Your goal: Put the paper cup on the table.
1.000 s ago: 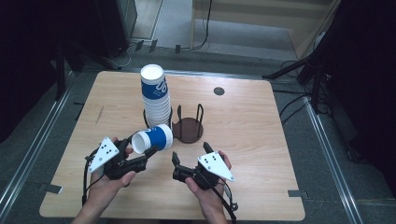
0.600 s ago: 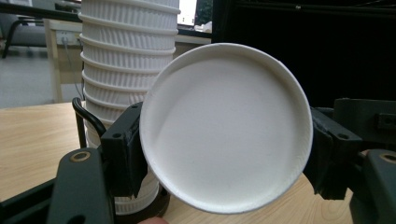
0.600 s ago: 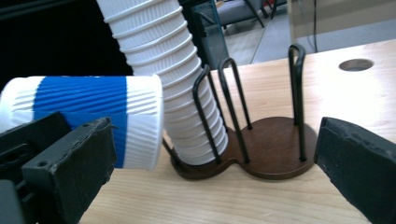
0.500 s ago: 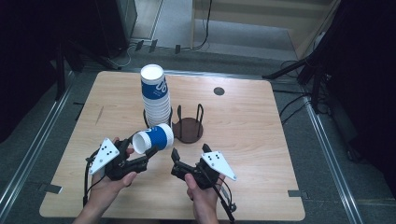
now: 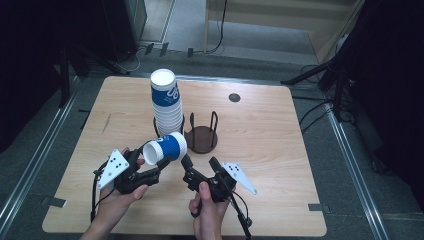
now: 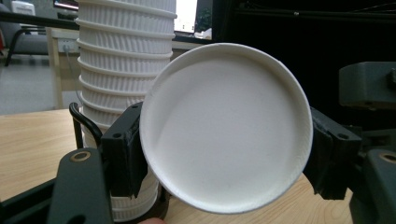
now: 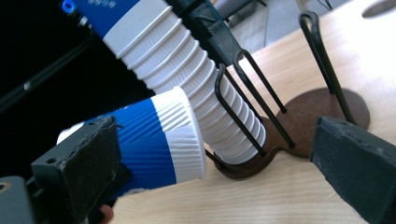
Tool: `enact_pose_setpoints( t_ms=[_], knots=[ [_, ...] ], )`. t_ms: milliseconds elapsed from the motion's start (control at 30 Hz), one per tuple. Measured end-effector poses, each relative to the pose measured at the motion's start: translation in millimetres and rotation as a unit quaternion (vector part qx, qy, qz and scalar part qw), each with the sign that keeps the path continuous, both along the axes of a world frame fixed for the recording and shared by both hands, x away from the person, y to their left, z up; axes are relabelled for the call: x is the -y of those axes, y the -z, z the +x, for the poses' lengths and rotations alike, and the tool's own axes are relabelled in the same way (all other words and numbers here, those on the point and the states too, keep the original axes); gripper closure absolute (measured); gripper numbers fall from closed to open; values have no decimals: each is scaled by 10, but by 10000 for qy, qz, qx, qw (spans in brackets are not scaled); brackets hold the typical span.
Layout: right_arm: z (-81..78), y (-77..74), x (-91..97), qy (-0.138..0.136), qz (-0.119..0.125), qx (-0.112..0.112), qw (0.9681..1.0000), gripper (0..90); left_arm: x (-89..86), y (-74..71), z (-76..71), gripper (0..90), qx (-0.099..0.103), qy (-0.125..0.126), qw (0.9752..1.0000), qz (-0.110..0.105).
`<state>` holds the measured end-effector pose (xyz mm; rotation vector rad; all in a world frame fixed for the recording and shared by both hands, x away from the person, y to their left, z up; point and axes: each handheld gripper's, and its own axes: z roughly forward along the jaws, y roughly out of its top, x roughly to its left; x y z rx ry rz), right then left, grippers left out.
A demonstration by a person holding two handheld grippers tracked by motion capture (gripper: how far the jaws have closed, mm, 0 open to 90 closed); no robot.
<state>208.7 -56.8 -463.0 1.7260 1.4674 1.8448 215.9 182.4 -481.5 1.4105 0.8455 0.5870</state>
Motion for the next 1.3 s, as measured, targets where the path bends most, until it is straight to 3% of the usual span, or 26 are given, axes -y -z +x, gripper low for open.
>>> enact_pose_setpoints(
  t_ms=[267,433,567,767,833,933,1000,1167,1267,1300],
  knots=[
    [16,34,-11,239,696,-511,9960,0,45,25,-12,277,76,25,10000,-21],
    [34,68,-20,221,1163,-905,9888,0,78,41,-21,277,113,67,9999,-44],
    [36,69,-51,191,1362,-1003,9854,0,96,49,-28,277,138,69,9999,-28],
    [38,66,-88,157,1773,-1251,9760,0,138,69,-36,277,180,102,9998,-48],
    [42,72,-93,148,1946,-1317,9719,0,141,73,-37,277,166,131,9998,-59],
    [35,84,-91,164,2331,-1546,9600,0,153,77,-39,277,158,139,9998,-71],
    [37,91,-99,193,2516,-1637,9537,0,161,79,-43,277,158,148,9997,-67],
    [52,115,-123,125,2879,-1816,9402,0,173,80,-49,277,172,165,9997,-44],
    [71,147,-128,106,3019,-1875,9347,0,177,79,-51,277,173,177,9997,-44],
    [78,153,-131,83,3101,-1923,9310,0,177,79,-51,277,171,177,9997,-51]
  ],
)
